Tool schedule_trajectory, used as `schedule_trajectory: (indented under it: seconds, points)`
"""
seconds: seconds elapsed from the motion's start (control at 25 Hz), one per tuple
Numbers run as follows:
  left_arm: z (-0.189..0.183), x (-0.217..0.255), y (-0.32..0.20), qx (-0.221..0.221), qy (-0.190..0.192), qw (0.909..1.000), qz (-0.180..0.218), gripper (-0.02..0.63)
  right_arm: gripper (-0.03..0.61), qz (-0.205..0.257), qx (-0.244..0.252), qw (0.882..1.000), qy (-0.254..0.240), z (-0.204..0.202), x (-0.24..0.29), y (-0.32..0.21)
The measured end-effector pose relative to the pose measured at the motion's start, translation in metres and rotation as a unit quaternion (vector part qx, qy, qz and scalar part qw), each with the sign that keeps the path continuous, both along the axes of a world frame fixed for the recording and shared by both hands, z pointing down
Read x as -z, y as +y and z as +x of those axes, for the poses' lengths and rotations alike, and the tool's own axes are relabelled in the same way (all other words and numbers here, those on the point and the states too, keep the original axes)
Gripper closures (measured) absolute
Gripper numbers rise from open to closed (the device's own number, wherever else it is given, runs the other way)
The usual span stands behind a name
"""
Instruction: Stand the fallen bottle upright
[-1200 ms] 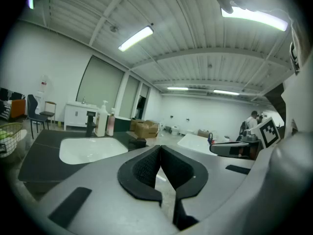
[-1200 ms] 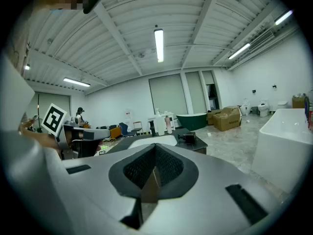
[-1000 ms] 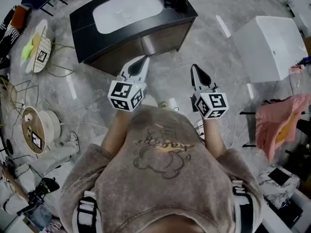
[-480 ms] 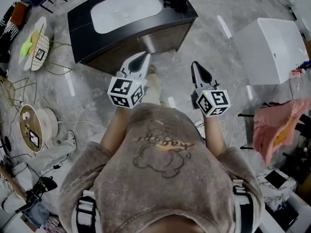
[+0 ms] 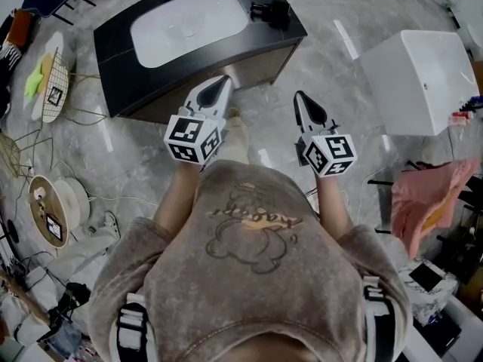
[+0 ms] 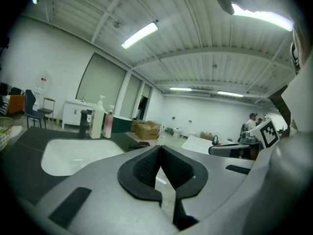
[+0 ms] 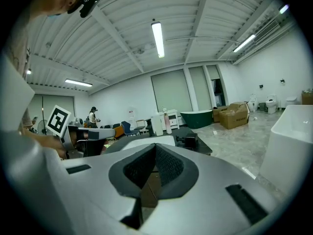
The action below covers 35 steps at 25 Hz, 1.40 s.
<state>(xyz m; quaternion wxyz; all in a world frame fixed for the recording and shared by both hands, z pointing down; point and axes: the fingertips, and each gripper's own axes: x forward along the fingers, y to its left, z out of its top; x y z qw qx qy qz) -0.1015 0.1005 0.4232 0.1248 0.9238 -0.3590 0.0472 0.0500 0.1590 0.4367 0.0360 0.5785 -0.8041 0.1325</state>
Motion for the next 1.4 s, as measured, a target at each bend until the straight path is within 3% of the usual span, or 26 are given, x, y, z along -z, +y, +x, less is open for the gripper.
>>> schedule_trajectory:
  seconds: [0.64, 1.4]
  points:
    - [0.025, 0.001, -0.163, -0.011, 0.002, 0.9997, -0.022, 0.594, 0.580, -0.015, -0.007, 1.000, -0.002, 0.019, 0.005, -0.154]
    - [0.053, 0.013, -0.269, -0.055, -0.002, 0.9982, -0.022, 0.594, 0.580, -0.003, -0.028, 1.000, 0.001, 0.039, 0.025, -0.270]
